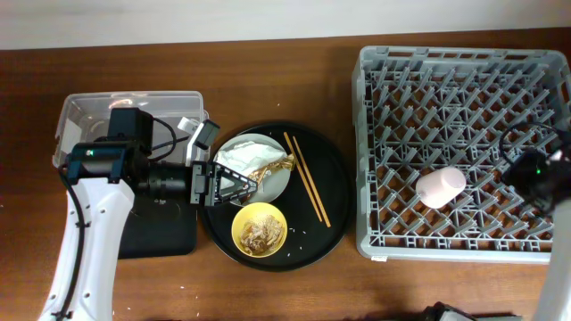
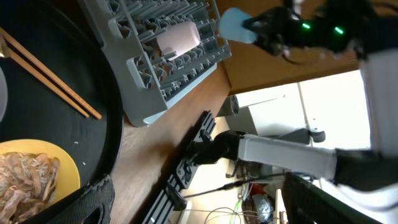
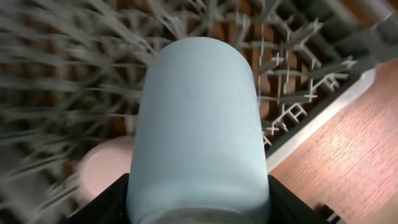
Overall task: Sort waste into correct bins and load items into the dishwasher rack
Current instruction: 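Place the blue cup upside down in the rack with the right gripper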
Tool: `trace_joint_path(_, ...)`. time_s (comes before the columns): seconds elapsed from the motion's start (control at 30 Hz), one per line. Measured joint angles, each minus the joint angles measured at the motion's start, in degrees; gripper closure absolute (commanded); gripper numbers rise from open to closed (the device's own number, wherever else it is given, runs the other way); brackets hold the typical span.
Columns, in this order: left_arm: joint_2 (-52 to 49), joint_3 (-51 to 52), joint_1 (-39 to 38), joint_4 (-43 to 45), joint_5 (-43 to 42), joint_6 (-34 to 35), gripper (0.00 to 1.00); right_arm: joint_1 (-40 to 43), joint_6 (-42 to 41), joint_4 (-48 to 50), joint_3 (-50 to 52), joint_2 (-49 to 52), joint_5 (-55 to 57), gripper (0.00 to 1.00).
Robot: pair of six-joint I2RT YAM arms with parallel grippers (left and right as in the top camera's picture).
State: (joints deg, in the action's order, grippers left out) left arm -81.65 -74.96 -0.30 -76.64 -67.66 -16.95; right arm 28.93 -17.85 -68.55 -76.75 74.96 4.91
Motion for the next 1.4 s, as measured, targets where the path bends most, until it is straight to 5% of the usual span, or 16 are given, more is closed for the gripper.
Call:
trace_joint_path(0.17,0.0,0.0,0.0,-0.1,0.2,0.0,0.14,0.2,-2.2,-1.2,-1.0,14.6,-0.6,0.29)
trace_joint_path(0.93,0.0,0.0,0.0,-0.5,2.0,0.0,0.14,0.2,-0.7,-7.6,-10.1,15.8,-6.6,0.34)
trace_joint_path(1.07,0.0,0.0,0.0,-0.5,2.1,0.0,0.14,0.2,0.6,-13.4,-14.0,11.2,-9.5,0.73)
trace_joint_path(1.17,0.0,0.0,0.0,-0.5,2.1,0.0,0.14,0.2,0.9,-18.9,-14.3,6.0,-9.5,0.87)
trace_joint_path(1.4,0.0,0.0,0.0,-0.6,4.0,0.0,0.14,0.3,1.3,-13.5,5.9,6.4,-6.8,0.93)
